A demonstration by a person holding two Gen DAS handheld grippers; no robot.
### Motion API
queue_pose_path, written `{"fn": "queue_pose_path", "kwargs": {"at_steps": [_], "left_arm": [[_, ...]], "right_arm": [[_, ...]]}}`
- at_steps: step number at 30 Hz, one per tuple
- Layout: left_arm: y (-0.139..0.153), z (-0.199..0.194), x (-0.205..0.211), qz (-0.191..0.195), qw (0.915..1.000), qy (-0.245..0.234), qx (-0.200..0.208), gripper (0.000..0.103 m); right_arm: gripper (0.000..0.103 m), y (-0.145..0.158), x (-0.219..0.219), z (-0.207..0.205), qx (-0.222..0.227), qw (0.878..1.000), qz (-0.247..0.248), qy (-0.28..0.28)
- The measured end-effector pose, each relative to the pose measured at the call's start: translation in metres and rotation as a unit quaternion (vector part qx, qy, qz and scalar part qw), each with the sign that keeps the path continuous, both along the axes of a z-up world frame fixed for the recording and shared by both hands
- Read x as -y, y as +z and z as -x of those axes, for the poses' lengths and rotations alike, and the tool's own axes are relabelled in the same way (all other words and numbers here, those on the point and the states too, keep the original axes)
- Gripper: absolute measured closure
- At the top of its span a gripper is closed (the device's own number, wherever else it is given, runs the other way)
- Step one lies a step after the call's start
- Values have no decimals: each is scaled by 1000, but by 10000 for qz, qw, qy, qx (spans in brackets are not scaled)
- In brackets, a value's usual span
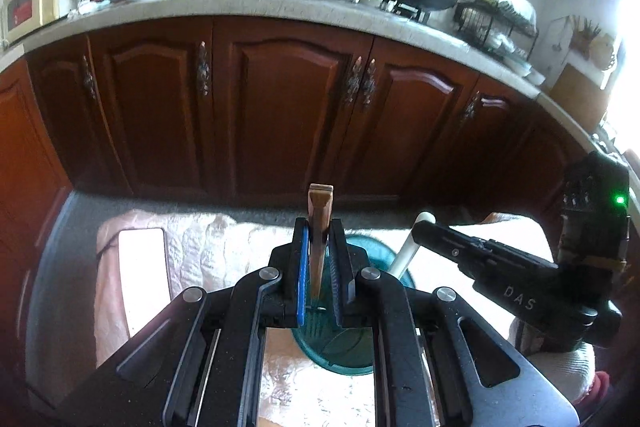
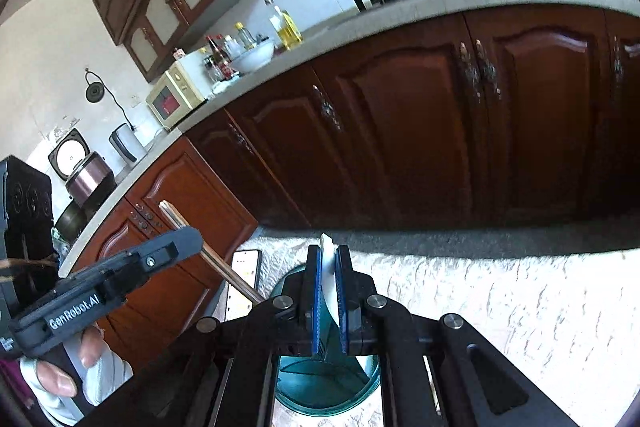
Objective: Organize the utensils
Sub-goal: 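Lower both items into the cup and open both grippers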
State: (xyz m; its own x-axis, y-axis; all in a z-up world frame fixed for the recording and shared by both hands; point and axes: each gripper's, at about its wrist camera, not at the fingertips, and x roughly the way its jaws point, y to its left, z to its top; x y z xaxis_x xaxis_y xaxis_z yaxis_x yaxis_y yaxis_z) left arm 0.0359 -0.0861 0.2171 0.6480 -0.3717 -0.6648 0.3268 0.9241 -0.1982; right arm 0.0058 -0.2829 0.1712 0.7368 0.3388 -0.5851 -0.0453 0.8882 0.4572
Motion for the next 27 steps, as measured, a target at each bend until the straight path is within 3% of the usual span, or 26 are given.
{"fn": "queue_pose_path", "kwargs": {"at_steps": [6,12,14,17,22,27], "left_arm": [[-19,-2,3,-87,9998,49,-199,94],[-21,4,8,-231,9997,63,-69,94],[-20,5,8,-221,9997,47,-77,93],[-19,7,6,-143,9998,44,-102,80],[-14,15,1,-5,9999,110,-74,64],[-10,29,2,-50,9999,138,0,62]], "right_arm": [[97,-20,-1,-3,-251,9997,10,62],[96,-34,2,-1,-486,9987,127,15],[92,-36,4,1,-537,9985,93,-12],[82,-35,4,5,-555,9984,139,-28],[81,-30,3,15,-537,9983,220,-13],[78,-17,-1,30,-410,9981,451,-43]]}}
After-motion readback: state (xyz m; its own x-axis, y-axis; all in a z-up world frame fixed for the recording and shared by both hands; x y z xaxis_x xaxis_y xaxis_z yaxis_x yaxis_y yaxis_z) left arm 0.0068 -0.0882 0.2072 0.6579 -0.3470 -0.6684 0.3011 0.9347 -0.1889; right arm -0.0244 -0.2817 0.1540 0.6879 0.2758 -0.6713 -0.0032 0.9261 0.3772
